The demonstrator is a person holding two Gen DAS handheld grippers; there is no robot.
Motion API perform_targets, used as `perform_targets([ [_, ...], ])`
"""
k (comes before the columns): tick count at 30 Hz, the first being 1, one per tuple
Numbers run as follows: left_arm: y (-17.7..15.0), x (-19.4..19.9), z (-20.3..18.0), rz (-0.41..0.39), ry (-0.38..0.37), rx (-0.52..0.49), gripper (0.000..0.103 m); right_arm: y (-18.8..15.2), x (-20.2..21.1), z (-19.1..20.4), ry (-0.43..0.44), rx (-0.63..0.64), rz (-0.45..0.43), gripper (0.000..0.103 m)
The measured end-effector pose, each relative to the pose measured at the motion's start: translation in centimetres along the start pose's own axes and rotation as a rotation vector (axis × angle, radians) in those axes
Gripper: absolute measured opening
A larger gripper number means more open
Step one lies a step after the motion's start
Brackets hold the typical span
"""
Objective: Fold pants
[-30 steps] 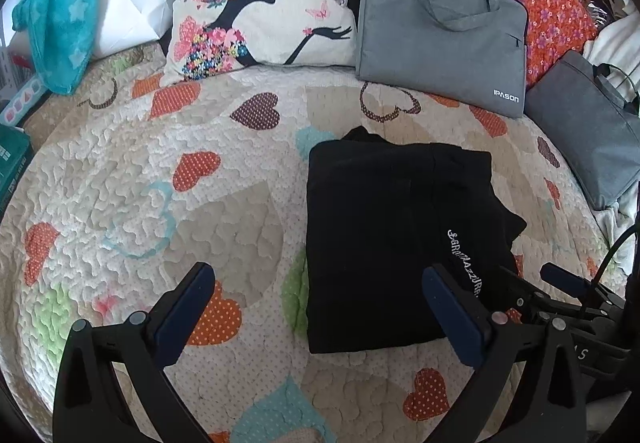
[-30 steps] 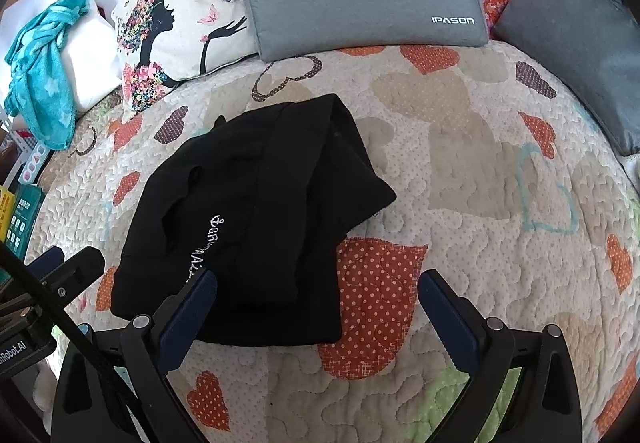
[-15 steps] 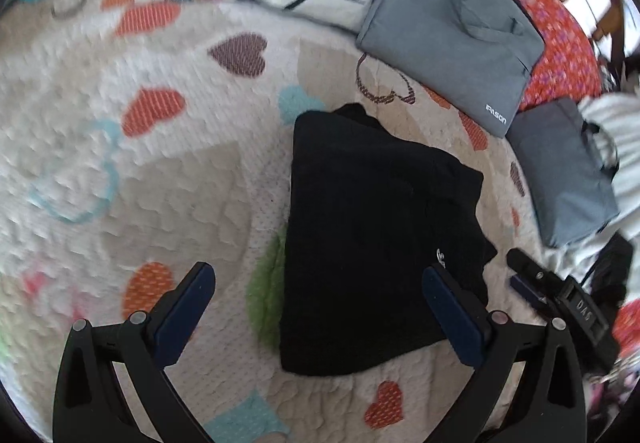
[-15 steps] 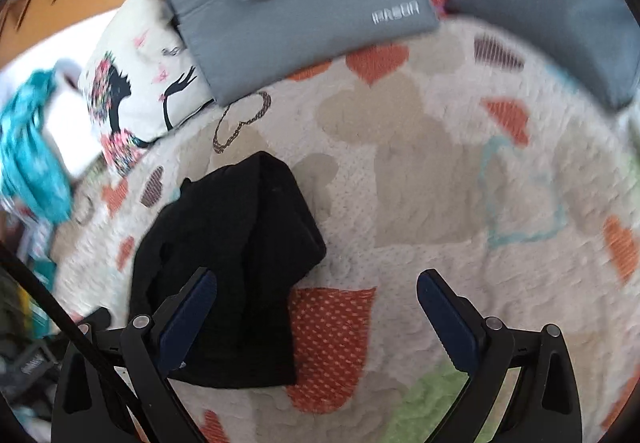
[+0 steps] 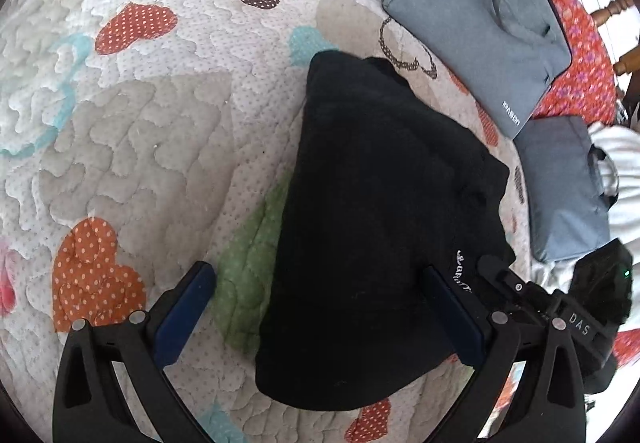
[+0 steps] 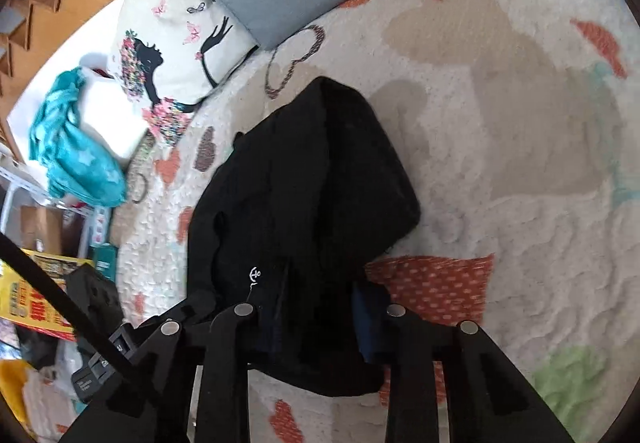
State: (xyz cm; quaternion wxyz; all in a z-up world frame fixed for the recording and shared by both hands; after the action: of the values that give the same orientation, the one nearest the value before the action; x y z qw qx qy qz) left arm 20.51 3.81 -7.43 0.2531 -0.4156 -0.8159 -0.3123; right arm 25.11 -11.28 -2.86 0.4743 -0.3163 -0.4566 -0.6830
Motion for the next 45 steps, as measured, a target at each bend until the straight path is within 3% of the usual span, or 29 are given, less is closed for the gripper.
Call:
perform_targets([
  [3,-0.2,-0.3,-0.1,-0.006,0.026,-0.028,0.103,-0.4,-0.1,-1.0,-0.064,0.015,-0.004,0.034],
  [5,-0.3,-0.4,-0.2,-0.009,0.026,-0.033,0.103,-0.3,0.2,-1.7,-0.121,0.035,-0.023,0.048],
  [9,-0.2,-0.9,-0.3,-0.001,0.018,-0.020,0.103,0.4,1.4,-3.9,-0.236,0.024,-0.084,0.056],
  [16,0.1,-0.5,0.0,0.002,0.024,-0.012,0.103,-0.3,2.3,-4.6,-0.224,0.000,-0.089,0.057],
  [22,-0.3,1.7,0.3,-0.043,0.071,-0.011,0.103,0.0,4.4,-4.0,-0.268,0.034,-0.183,0.060],
  [26,0.5,4.8,-0.9,-0.157,0.139,-0.107,0.103,-0.1,5.6,-3.3,-0.297,0.074,-0.240,0.062],
  [29,1.8,8.9,-3.2,-0.344,0.200,-0.235,0.103,-0.5,6.2,-2.1,-0.296,0.120,-0.273,0.064],
  [33,3.0,15.3,-7.1,-0.611,0.343,-0.420,0.103,-1.0,6.3,-0.2,-0.288,0.177,-0.301,0.069],
  [35,2.8,16.4,-7.2,-0.639,0.406,-0.449,0.103,-1.5,6.0,0.7,-0.282,0.208,-0.296,0.072],
  [37,2.5,16.1,-6.5,-0.610,0.440,-0.444,0.103,-2.0,5.4,1.2,-0.275,0.222,-0.280,0.072],
  [40,2.0,13.1,-4.8,-0.444,0.363,-0.388,0.103,-2.6,4.5,1.7,-0.274,0.246,-0.254,0.072],
  [45,0.3,9.1,-3.7,-0.276,0.369,-0.358,0.103,-3.5,3.5,2.5,-0.279,0.285,-0.230,0.073],
])
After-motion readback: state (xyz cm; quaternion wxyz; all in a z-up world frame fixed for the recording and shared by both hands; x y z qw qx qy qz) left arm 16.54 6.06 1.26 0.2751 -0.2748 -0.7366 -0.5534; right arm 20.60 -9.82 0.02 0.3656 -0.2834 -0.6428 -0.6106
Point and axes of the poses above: each gripper's, at about its wrist camera, not at the fingertips, and x roughly against the way its jaws point, z to its left, y to its top, the point moved 10 cm from there along -x, roughly the way its jaws point, and after that the axes turned 13 degrees about -y, right-handed, at the moved point
